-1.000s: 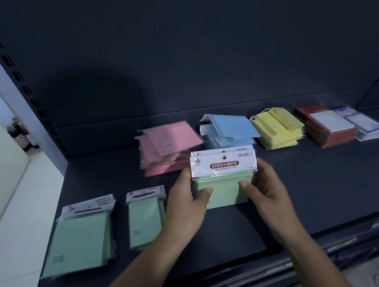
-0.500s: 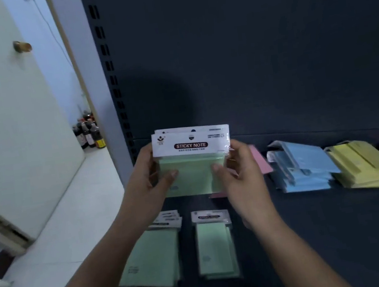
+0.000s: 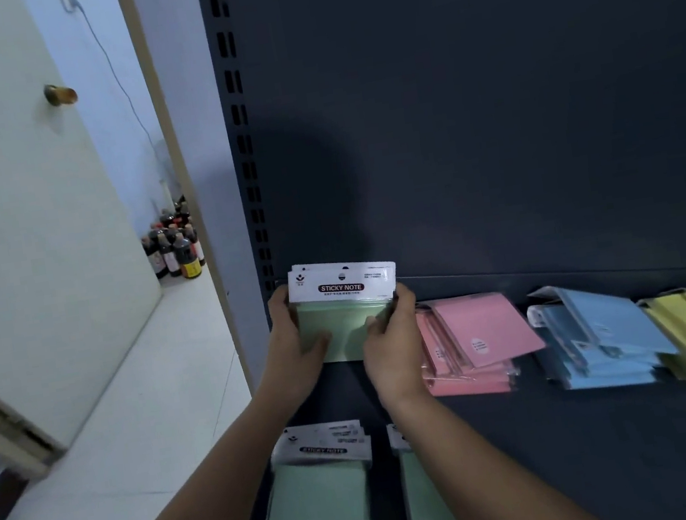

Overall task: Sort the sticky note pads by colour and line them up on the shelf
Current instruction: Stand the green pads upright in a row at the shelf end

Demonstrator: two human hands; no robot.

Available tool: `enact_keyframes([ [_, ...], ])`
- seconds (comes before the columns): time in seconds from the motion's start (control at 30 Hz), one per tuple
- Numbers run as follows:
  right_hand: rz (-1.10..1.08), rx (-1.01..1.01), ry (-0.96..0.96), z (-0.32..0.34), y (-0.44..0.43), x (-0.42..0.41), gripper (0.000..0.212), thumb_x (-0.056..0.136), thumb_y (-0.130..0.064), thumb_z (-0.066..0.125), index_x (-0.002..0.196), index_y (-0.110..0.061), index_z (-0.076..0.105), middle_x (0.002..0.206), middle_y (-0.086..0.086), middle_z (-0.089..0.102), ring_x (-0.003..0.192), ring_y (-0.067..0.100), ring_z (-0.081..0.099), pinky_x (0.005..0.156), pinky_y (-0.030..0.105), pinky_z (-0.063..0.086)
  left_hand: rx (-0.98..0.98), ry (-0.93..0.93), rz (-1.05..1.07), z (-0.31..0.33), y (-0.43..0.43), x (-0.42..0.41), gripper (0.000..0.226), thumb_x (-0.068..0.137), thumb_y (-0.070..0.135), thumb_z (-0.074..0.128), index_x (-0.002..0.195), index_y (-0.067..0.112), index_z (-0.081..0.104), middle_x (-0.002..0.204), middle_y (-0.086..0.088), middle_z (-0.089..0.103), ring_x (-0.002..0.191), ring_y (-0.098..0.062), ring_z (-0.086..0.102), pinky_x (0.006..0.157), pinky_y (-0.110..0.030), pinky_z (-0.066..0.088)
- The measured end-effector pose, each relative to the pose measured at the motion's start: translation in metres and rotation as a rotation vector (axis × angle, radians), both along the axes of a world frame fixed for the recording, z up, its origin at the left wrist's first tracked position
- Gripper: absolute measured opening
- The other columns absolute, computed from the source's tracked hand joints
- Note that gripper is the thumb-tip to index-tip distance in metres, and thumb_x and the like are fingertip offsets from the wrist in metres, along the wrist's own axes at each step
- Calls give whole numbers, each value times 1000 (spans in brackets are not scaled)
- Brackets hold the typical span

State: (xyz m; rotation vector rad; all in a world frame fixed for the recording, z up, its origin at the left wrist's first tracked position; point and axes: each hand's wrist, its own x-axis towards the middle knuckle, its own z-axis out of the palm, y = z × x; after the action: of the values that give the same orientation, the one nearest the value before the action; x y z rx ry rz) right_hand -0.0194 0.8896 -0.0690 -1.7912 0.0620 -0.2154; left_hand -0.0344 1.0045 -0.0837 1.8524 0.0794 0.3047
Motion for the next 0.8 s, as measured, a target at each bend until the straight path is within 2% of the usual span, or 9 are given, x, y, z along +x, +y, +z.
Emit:
enact_keyframes([
  [0.07,-8,-10,18,0,1,-1,49,85,10,48,130,-9,40,119,8,57,112,20,53,100,28,41,31,19,-3,-4,3,0,76,79,-17,52,139,9,13,127,-4,48,117,-13,47,90,-9,40],
  [0.13,2,-4,41,1,0,-4,52,85,9,50,132,-8,38,123,10,55,116,21,51,105,36,39,57,58,7,-8,5,0,74,80,-14,53,139,10,15,124,-3,49,113,-15,50,89,-15,41],
  [0.2,36,-18,56,2,-2,-6,52,84,7,51,132,-7,38,125,10,53,118,22,50,106,38,38,92,93,36,-12,8,-1,70,83,-6,59,138,12,20,120,-2,52,108,-16,52,89,-25,41],
  [0.37,149,-37,85,10,-13,-15,56,86,6,48,139,-7,33,136,10,47,129,22,43,111,39,33,158,119,106,-16,21,-14,61,81,6,68,132,11,35,112,3,52,104,-13,50,88,-23,37],
  [0.47,274,-105,113,13,-22,-32,55,90,-1,51,141,-10,33,142,5,40,131,15,38,114,35,30,250,139,203,-16,28,-32,42,85,12,65,122,10,46,108,1,56,101,-14,51,85,-24,37],
  [0.6,344,-436,84,13,-36,-57,43,90,-13,56,132,-12,47,129,3,44,121,15,45,106,29,36,339,223,250,-11,31,-63,5,90,20,56,93,16,54,86,0,61,76,-15,55,65,-26,38],
  [0.67,385,-629,46,14,-42,-71,22,91,-22,55,110,-13,63,109,3,58,106,19,53,93,29,40,409,297,237,-9,29,-78,19,92,29,52,77,18,52,75,1,60,67,-13,53,58,-27,37],
  [0.7,403,-774,23,14,-43,-79,21,93,-29,52,98,-15,67,100,3,61,101,21,54,88,31,40,451,340,231,-7,28,-85,27,93,35,50,72,18,50,69,2,58,64,-13,52,56,-28,36],
  [0.8,424,-1171,-7,12,-47,-98,44,96,-46,36,91,-15,67,99,2,59,103,23,44,85,36,29,586,456,236,-2,20,-106,42,92,51,40,67,18,47,66,4,56,61,-11,51,52,-27,32],
])
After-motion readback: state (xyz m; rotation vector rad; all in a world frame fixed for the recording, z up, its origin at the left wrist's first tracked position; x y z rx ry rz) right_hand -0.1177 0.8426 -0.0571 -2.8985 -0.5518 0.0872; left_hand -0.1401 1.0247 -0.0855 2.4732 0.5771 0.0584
